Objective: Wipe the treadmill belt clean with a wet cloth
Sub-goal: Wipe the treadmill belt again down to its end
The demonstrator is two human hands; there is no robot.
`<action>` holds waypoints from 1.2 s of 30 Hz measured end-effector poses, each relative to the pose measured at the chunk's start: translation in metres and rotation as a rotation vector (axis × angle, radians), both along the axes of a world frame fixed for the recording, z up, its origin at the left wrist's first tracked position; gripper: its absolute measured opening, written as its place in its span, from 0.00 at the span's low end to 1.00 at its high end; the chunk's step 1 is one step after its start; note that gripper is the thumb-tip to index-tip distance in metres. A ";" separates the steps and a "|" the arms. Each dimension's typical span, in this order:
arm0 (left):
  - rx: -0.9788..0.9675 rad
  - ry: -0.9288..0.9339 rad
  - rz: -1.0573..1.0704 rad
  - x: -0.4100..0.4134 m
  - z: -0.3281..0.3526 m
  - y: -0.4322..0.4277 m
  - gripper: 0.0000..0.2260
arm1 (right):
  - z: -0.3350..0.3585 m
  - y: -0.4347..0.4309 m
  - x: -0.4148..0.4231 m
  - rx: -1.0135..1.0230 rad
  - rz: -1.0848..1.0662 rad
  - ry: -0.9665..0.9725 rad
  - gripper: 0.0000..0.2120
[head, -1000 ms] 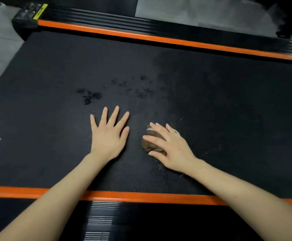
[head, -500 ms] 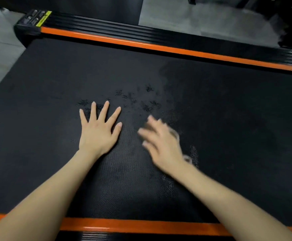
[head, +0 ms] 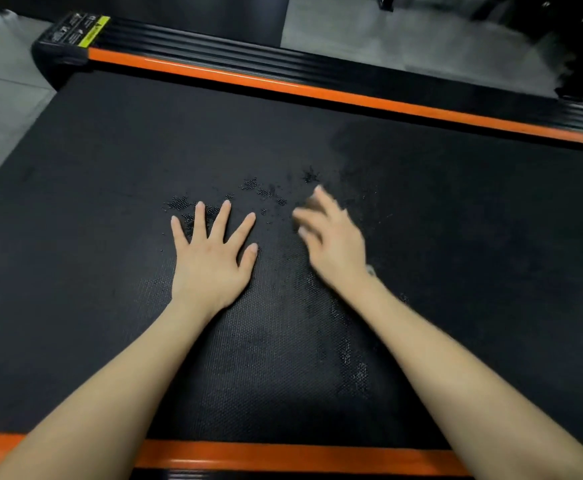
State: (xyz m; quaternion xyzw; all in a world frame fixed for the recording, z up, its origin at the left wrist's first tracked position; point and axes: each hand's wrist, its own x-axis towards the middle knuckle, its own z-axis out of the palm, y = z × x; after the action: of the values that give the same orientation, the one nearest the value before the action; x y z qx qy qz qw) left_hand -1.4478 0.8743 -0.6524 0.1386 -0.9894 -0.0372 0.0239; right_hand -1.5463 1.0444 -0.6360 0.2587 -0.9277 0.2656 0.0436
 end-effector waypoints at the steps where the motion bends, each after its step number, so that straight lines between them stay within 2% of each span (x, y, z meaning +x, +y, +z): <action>1: -0.007 -0.002 -0.004 0.000 0.000 0.000 0.29 | 0.000 0.006 0.029 0.008 0.117 -0.002 0.14; 3: -0.008 -0.004 -0.015 0.001 0.001 -0.001 0.29 | 0.001 0.029 0.073 0.034 0.314 -0.008 0.14; 5: 0.002 -0.004 -0.019 0.002 0.001 -0.002 0.29 | 0.003 0.064 0.087 0.092 0.388 0.002 0.16; 7: 0.000 -0.002 -0.021 0.002 0.001 -0.003 0.27 | 0.004 0.104 0.084 0.075 0.240 0.011 0.15; 10: 0.010 -0.011 -0.020 0.002 0.002 -0.002 0.25 | 0.008 0.143 0.083 -0.015 -0.154 -0.047 0.15; 12: 0.022 -0.013 -0.020 0.002 0.003 0.000 0.25 | 0.009 0.134 0.094 -0.050 -0.254 -0.088 0.15; 14: 0.035 -0.009 -0.024 0.003 0.004 0.000 0.25 | 0.007 0.099 0.117 -0.054 -0.191 -0.107 0.14; 17: 0.047 -0.009 -0.036 0.004 0.005 -0.002 0.25 | 0.006 0.054 0.150 -0.043 0.070 -0.143 0.15; 20: 0.034 -0.031 -0.049 0.005 0.005 -0.005 0.26 | 0.013 0.070 0.141 0.047 0.224 -0.142 0.17; 22: 0.033 -0.021 -0.052 0.005 0.004 -0.007 0.25 | 0.015 0.107 0.128 0.106 0.180 -0.120 0.20; 25: 0.053 -0.014 -0.052 0.005 0.003 -0.007 0.25 | 0.021 0.166 0.120 0.155 -0.006 -0.062 0.19; 29: 0.048 -0.036 -0.052 0.004 0.005 -0.007 0.26 | 0.048 0.189 0.111 0.380 -0.083 -0.059 0.19; 31: 0.045 -0.046 -0.051 0.004 0.005 -0.007 0.26 | 0.066 0.180 0.097 0.346 -0.132 0.025 0.19; 33: 0.032 -0.042 -0.044 0.004 0.007 -0.006 0.26 | 0.072 0.172 0.088 0.213 -0.188 0.154 0.20; 36: -0.014 0.013 -0.046 0.005 0.008 -0.005 0.25 | 0.046 0.169 0.093 0.259 -0.029 0.079 0.31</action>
State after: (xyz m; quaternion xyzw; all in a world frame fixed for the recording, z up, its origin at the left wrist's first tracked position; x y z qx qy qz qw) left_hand -1.4429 0.8691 -0.6443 0.1153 -0.9924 -0.0316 0.0303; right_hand -1.4531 1.2134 -0.5901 0.2590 -0.9554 0.1327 0.0500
